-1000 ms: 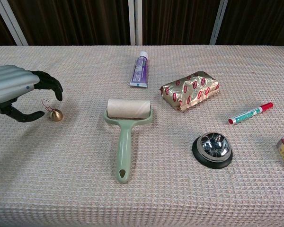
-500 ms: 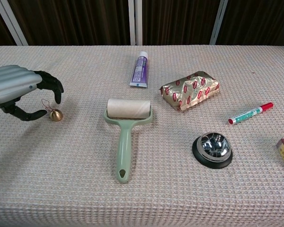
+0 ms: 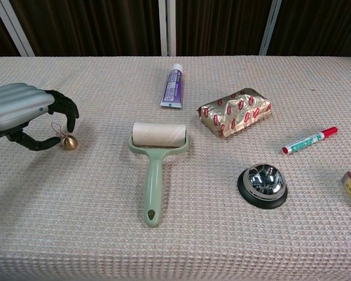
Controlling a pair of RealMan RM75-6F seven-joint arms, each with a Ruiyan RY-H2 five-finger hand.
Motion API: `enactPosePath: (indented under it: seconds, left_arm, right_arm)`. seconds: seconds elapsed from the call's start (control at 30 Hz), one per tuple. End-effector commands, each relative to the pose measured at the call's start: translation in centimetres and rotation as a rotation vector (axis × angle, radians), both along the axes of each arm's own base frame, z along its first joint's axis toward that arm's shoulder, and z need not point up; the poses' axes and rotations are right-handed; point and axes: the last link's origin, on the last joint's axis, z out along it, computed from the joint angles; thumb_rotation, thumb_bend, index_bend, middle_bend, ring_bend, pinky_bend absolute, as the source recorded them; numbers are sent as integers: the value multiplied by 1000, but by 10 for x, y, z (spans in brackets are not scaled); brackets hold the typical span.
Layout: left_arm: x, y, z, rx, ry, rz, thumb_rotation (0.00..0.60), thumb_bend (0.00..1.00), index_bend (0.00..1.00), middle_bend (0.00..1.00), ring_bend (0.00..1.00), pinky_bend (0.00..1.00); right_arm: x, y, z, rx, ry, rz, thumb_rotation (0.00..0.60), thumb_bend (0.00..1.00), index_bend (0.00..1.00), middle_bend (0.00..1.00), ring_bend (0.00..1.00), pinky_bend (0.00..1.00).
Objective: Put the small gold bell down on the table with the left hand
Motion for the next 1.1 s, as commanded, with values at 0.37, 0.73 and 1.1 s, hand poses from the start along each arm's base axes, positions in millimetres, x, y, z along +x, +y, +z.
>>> enactPosePath:
  seconds: [0.37,0.73,1.1]
  left_arm:
    - [-1,3,-4,-2,-4,1,600,398,485,293,221,346]
    - [-1,4,-7,1,-12,-2,600,405,519,315,236,364]
    - [-1,6,-6,8,-17,2,600,415,543,319,238,367]
  right_arm:
    - [-2,-2,-2,9,2,-13,600,181,0,0,0,0]
    - [-5,-2,-3,20,6,-31,600,181,0,0,0,0]
    - [-3,-4,-4,25,9,-35,600,181,0,0,0,0]
